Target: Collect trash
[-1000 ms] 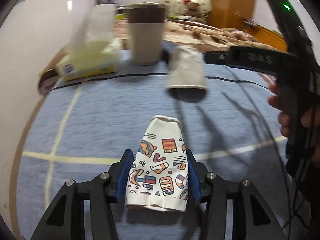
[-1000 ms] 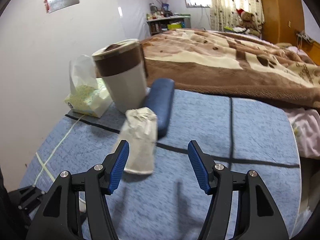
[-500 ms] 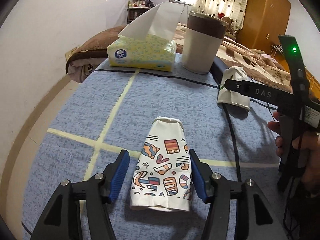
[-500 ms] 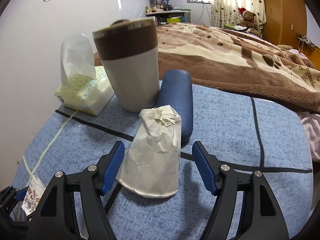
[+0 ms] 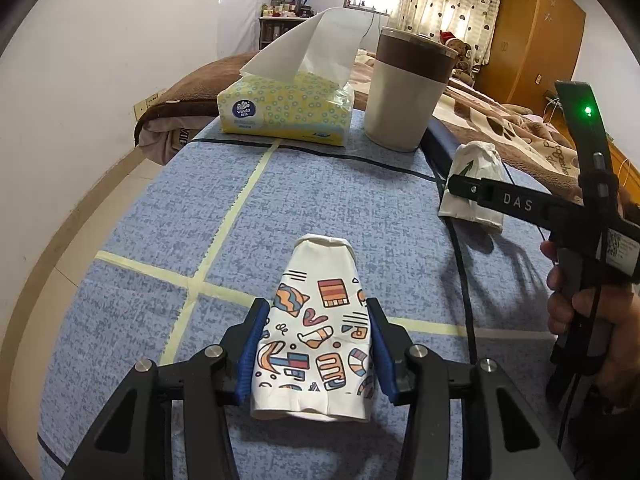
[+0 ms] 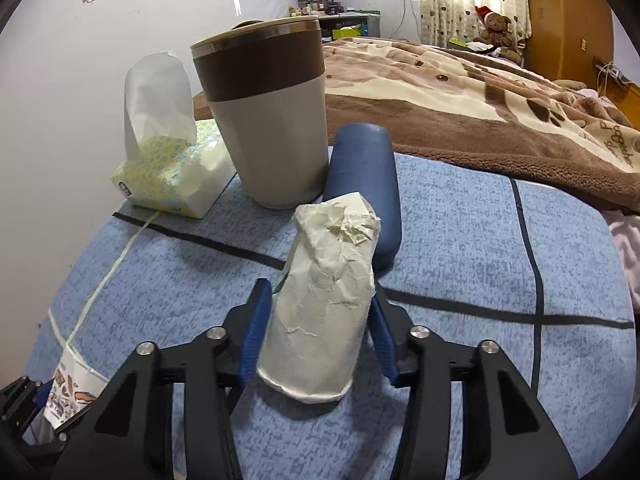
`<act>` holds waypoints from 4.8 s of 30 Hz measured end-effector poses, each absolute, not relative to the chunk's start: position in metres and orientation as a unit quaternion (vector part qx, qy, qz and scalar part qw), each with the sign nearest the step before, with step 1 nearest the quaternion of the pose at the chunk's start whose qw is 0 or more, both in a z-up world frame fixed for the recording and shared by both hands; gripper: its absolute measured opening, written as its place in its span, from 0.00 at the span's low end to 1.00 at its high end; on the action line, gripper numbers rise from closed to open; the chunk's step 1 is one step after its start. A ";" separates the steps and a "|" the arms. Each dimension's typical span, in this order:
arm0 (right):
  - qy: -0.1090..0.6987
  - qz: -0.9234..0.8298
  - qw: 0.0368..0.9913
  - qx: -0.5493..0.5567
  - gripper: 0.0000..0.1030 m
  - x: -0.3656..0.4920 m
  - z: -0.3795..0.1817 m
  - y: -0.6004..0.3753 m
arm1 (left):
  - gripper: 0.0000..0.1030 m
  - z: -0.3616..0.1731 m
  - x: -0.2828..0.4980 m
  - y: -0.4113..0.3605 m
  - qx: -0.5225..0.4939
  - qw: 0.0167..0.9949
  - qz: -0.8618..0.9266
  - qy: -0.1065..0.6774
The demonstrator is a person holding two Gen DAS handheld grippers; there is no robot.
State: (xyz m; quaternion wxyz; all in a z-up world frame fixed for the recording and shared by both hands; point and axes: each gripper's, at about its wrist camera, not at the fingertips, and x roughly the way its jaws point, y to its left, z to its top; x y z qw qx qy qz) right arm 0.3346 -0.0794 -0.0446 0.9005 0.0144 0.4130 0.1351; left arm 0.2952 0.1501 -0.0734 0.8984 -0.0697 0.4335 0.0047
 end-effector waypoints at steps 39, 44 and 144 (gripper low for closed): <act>0.308 0.107 0.942 0.073 0.35 0.171 0.026 -0.214 | 0.47 0.031 0.170 0.007 -0.005 0.937 -0.117 0.330; 0.301 0.090 0.946 0.083 0.35 0.152 0.026 -0.236 | 0.47 0.037 0.157 -0.022 0.008 0.936 -0.144 0.321; 0.227 -0.175 0.952 0.103 0.62 -0.030 0.006 -0.331 | 0.64 0.019 0.013 -0.166 0.063 0.936 -0.225 0.262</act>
